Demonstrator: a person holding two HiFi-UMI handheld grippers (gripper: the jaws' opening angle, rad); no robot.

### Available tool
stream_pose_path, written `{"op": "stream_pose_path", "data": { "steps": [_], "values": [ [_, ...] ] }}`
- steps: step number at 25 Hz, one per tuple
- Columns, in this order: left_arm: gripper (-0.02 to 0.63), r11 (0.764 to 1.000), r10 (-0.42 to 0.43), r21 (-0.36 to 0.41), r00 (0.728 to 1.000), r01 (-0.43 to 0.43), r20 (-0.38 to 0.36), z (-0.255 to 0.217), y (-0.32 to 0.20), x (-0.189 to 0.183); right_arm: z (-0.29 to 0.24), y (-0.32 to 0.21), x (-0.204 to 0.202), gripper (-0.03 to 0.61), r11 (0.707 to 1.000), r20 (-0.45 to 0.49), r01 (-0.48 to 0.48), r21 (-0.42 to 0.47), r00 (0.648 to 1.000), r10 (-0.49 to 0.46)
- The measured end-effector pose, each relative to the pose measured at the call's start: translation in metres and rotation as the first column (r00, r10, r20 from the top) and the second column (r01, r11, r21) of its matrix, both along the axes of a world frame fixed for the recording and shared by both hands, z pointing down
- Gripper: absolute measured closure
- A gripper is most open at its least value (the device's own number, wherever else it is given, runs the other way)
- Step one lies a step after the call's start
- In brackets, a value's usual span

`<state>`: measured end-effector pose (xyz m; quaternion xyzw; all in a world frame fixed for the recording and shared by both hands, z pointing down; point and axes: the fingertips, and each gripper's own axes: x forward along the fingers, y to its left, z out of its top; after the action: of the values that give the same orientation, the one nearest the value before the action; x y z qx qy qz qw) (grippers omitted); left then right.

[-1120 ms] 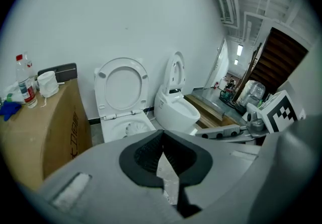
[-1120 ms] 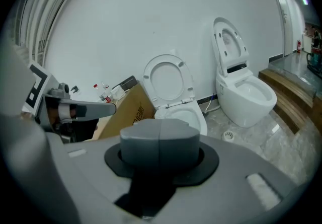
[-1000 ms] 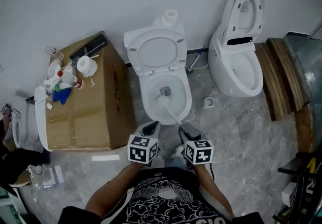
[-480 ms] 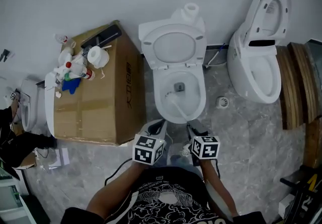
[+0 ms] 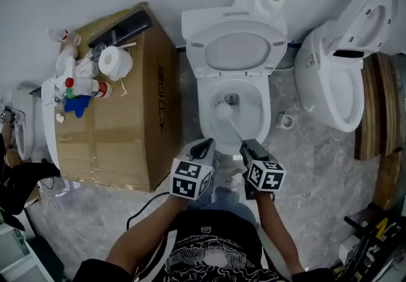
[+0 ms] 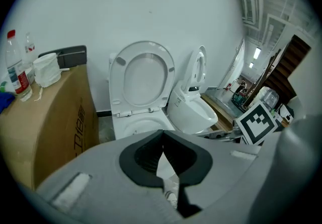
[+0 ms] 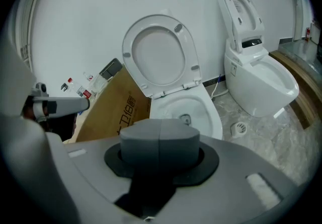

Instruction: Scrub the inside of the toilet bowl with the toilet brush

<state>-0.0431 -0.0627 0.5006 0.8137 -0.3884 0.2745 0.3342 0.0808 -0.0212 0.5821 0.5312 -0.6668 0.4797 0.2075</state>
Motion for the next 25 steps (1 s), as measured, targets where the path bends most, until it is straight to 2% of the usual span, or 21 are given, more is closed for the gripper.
{"op": "stream_pose_path", "data": {
  "steps": [9,15,20,25],
  "values": [
    [0.621,0.994,0.044,-0.102,0.999,-0.046,-0.023,0.051,-0.04,-0.024,0.043,-0.058,-0.021,0.43,0.998,-0.051,-0.028,-0.062,0.998,0.025],
    [0.621,0.991,0.052,-0.123,0.998,-0.057,-0.043,0.066,-0.057,-0.033,0.065,-0.084,-0.033,0.43,0.996,-0.067,-0.026,-0.09,0.998,0.02],
    [0.621,0.987,0.032,-0.154,0.999,-0.035,-0.025,0.074,-0.053,-0.037,0.073,-0.078,-0.045,0.43,0.993,-0.049,0.015,-0.115,0.999,-0.021],
    [0.621,0.988,-0.005,-0.153,1.0,0.004,-0.007,0.078,-0.047,-0.029,0.076,-0.064,-0.041,0.43,0.991,-0.034,0.057,-0.124,0.998,-0.061]
  ]
}}
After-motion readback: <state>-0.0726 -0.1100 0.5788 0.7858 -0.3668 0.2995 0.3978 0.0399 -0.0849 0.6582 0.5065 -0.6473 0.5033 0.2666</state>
